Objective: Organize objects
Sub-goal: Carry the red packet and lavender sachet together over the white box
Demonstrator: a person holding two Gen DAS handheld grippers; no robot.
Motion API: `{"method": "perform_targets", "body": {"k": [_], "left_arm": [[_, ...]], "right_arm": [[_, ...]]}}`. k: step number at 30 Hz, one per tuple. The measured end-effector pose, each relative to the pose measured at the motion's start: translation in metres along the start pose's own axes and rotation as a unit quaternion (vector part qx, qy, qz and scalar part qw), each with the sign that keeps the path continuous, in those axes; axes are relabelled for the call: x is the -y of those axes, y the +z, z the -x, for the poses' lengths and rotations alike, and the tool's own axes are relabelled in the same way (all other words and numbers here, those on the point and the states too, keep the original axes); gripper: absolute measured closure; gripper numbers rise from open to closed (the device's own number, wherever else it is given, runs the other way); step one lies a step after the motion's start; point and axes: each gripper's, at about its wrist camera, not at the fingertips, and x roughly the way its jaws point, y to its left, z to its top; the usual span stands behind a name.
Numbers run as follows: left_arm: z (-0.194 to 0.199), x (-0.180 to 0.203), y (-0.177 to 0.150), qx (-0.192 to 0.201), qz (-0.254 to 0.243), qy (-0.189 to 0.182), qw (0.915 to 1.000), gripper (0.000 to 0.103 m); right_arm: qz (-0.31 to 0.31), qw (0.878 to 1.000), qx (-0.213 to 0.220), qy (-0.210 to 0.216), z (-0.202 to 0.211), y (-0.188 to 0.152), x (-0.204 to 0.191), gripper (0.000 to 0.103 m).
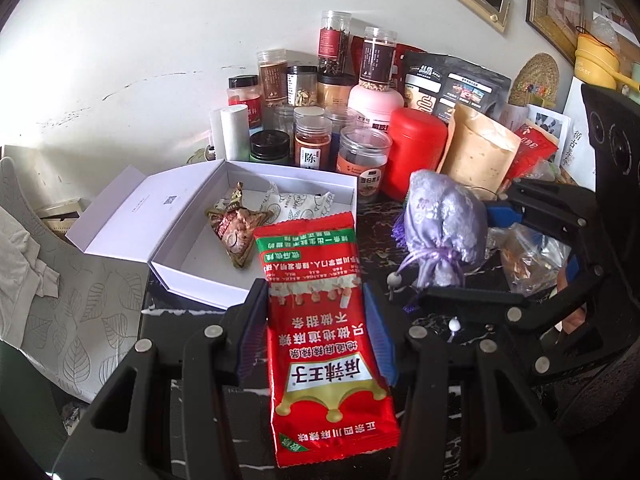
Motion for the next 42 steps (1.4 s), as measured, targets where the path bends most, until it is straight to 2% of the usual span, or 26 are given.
{"method": "perform_targets", "body": {"k": [19, 29, 36, 42], "left_arm": [[-0.067, -0.041, 0.071, 0.012, -0.019, 0.018, 0.9996, 0.057], [-0.095, -0.062, 0.109, 0.039, -0.022, 0.036, 0.9984, 0.057], [-0.128, -0.077, 0.127, 0.035, -0.020, 0.042, 0.9983, 0.057], [-0.162, -0.091, 0.132, 0.020, -0.019, 0.039, 0.9988, 0.057]], "right_arm": [[-0.017, 0.999, 0.019, -0.022, -0.054, 0.055, 0.062, 0.038], [-0.026, 0.999, 0.021, -0.021, -0.085, 0.077, 0.085, 0.038], [-0.032, 0.999, 0.019, -0.023, -0.111, 0.092, 0.101, 0.038], [-0.046, 0.998, 0.006, -0.035, -0.139, 0.091, 0.117, 0.038]]}}
